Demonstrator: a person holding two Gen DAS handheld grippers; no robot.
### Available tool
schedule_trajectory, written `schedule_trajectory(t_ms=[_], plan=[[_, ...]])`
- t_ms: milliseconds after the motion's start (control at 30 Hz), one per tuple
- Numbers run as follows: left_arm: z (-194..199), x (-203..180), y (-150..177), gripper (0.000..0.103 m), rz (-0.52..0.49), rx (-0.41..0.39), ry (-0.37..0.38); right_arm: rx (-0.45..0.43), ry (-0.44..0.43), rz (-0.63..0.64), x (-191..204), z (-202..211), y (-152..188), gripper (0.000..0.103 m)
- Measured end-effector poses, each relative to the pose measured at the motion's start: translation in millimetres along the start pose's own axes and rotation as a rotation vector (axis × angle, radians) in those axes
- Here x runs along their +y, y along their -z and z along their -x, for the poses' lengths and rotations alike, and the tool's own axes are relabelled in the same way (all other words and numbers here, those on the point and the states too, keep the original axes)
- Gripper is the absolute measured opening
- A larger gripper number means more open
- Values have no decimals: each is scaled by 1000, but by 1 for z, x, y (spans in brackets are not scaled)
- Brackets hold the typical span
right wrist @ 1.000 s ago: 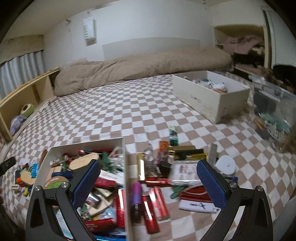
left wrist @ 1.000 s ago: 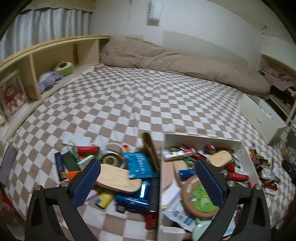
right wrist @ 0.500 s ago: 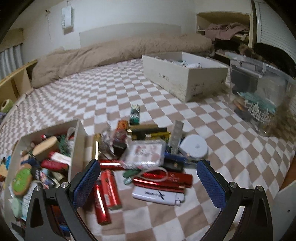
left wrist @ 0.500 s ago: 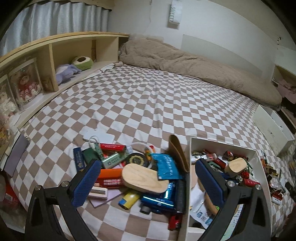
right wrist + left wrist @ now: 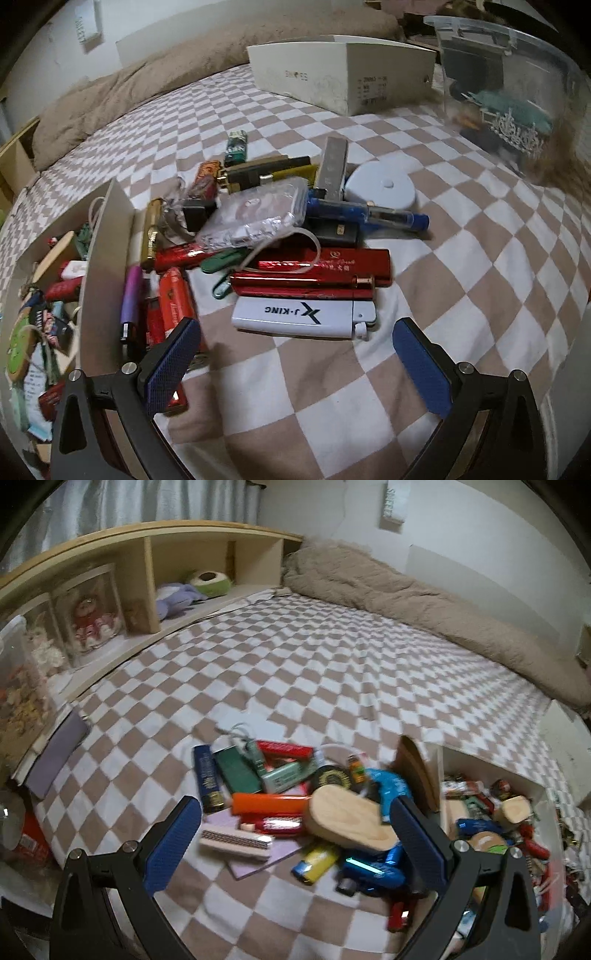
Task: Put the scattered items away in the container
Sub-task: 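Withdraw both open tools from the tray back toward the scattered items, then close the right tool on the white J-KING lighter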
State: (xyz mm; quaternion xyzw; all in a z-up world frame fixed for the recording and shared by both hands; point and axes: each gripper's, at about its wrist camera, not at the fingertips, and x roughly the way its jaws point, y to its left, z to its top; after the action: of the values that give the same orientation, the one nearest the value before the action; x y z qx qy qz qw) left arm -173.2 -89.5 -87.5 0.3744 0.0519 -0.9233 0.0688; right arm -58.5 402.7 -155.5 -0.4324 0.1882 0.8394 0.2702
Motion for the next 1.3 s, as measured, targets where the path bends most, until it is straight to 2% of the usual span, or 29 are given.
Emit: schedule_trajectory(t_ms=[367, 500, 600, 700, 967, 1033, 1200, 1300], plan=[[-26, 10, 20, 103, 6, 79, -26, -73, 86, 21, 4, -13, 7, 103], [-32, 11, 26, 103, 19, 100, -36, -67, 82, 29, 4, -16, 6, 103], [-35, 15, 30, 103, 59, 97, -72, -66, 78, 31, 4, -16, 7, 103], [-38, 21, 33, 103, 84, 107, -68, -63, 70, 28, 3, -17, 7, 103], [-60, 28, 45, 103, 92, 165, -109, -98, 49, 33, 3, -13, 11, 103], [-60, 29, 46, 103, 97, 156, -113, -104, 48, 39, 4, -11, 12, 100], [-60, 33, 47, 103, 122, 153, -84, -124, 61, 69, 10, -8, 14, 84], [-60, 33, 47, 102, 124, 148, -77, -131, 63, 77, 11, -7, 15, 82]])
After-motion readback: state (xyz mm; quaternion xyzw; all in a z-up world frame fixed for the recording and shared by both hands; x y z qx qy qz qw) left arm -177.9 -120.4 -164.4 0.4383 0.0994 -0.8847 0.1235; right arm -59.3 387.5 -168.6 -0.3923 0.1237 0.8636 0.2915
